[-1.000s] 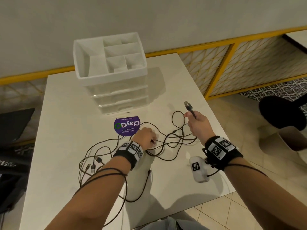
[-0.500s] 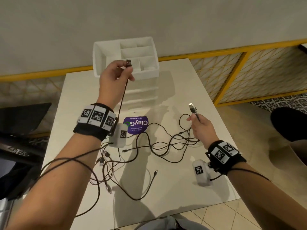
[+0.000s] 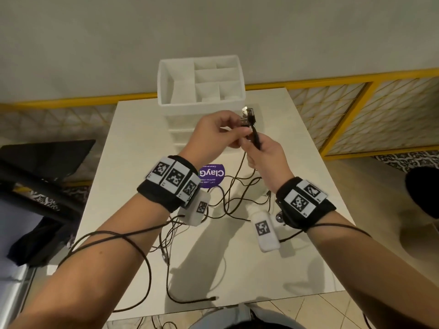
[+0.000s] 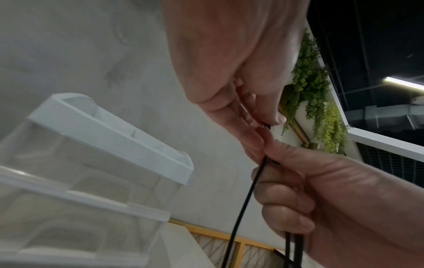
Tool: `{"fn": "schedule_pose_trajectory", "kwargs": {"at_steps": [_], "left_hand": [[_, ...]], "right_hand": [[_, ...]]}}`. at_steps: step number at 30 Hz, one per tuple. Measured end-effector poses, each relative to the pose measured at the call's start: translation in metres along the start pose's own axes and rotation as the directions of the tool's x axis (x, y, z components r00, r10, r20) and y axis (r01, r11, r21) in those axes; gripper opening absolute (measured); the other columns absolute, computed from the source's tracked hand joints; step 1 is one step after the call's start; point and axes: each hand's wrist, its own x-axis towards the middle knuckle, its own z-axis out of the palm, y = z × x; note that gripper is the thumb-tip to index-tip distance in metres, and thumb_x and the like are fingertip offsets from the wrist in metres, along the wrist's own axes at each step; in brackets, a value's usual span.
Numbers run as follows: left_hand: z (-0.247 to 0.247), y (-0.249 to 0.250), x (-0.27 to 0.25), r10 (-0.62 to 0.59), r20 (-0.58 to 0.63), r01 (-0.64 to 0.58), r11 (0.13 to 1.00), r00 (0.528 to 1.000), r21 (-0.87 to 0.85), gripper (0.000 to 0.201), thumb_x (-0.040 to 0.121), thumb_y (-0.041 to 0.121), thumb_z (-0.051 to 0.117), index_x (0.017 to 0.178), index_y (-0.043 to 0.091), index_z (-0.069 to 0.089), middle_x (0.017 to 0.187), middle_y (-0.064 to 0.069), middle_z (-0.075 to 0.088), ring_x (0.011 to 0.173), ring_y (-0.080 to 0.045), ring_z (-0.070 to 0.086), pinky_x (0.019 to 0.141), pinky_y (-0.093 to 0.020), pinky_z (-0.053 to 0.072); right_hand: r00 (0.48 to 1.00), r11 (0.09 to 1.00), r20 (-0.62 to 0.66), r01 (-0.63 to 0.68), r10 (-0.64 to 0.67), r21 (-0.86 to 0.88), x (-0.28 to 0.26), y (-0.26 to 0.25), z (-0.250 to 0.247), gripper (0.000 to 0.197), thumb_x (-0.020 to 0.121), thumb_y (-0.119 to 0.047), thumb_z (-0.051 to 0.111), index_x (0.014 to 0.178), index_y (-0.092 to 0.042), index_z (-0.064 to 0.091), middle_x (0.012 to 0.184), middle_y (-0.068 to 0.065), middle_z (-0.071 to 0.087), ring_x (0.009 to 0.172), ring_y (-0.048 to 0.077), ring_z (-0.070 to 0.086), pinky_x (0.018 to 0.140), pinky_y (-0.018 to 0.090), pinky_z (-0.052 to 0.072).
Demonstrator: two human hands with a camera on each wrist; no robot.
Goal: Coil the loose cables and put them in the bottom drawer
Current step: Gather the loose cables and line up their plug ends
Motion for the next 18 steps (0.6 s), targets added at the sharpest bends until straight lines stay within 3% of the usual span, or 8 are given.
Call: {"fn": "schedule_pose_trajectory", "kwargs": {"at_steps": [3,5,9,11,14,18], "left_hand": [[-0.012,-0.004,-0.008,-0.010,0.020,0.010,1.000,1.000,-0.005,0.016,0.081,0.004,0.069,0.084,0.019,0.067,0.081,-0.001,0.068,0.065,-0.009,0.068,0.066,-0.025,0.057],[-0.027,-0.008,-0.013,-0.014,-0.004,0.014,0.999,1.000,0.049,0.017,0.083,0.009,0.069,0.090,0.024,0.068,0.082,0.001,0.069,0.068,-0.009,0.068,0.066,-0.025,0.054],[-0.079,-0.034,-0.034,-0.110,-0.210,0.163,0.953,0.971,0.254,0.004,0.086,0.017,0.066,0.089,0.021,0.068,0.076,0.003,0.067,0.058,-0.004,0.060,0.058,-0.020,0.050],[-0.106,-0.061,-0.056,-0.227,-0.252,0.312,0.870,0.941,0.382,0.004,0.088,0.019,0.064,0.086,0.017,0.067,0.073,0.001,0.067,0.058,-0.010,0.058,0.059,-0.022,0.046],[-0.131,-0.111,-0.095,-0.448,-0.247,0.505,0.666,0.859,0.548,0.011,0.087,0.018,0.063,0.087,0.010,0.071,0.072,-0.002,0.068,0.062,-0.015,0.059,0.065,-0.028,0.047],[-0.135,-0.159,-0.124,-0.565,-0.291,0.598,0.488,0.772,0.636,0.017,0.084,0.019,0.067,0.090,0.006,0.074,0.081,-0.009,0.071,0.075,-0.021,0.064,0.073,-0.028,0.048]], "right_hand": [[0.999,0.994,0.015,0.032,-0.031,-0.108,0.001,-0.004,0.006,0.010,0.091,-0.019,0.057,0.082,-0.017,0.063,0.042,-0.020,0.053,0.042,-0.004,0.046,0.049,0.010,0.034],[0.999,0.982,-0.006,0.036,-0.038,-0.183,0.004,-0.002,0.005,0.015,0.091,-0.023,0.056,0.085,-0.016,0.067,0.041,-0.025,0.052,0.043,-0.008,0.047,0.050,0.008,0.033],[0.989,0.987,-0.144,-0.013,-0.011,-0.160,0.012,0.012,-0.010,0.019,0.093,-0.026,0.051,0.091,-0.021,0.069,0.039,-0.019,0.042,0.042,0.000,0.034,0.046,0.013,0.029],[0.976,0.989,-0.217,-0.026,-0.007,-0.148,0.015,0.017,-0.019,0.019,0.093,-0.029,0.051,0.086,-0.025,0.068,0.039,-0.021,0.043,0.046,-0.002,0.035,0.051,0.017,0.030],[0.957,0.989,-0.289,-0.047,0.004,-0.141,0.017,0.024,-0.027,0.019,0.091,-0.032,0.052,0.083,-0.026,0.069,0.041,-0.028,0.048,0.056,-0.004,0.038,0.058,0.018,0.029],[0.962,0.976,-0.274,-0.075,0.015,-0.207,0.012,0.036,-0.021,0.019,0.091,-0.030,0.052,0.084,-0.022,0.069,0.051,-0.017,0.044,0.053,0.004,0.038,0.056,0.021,0.032]]}}
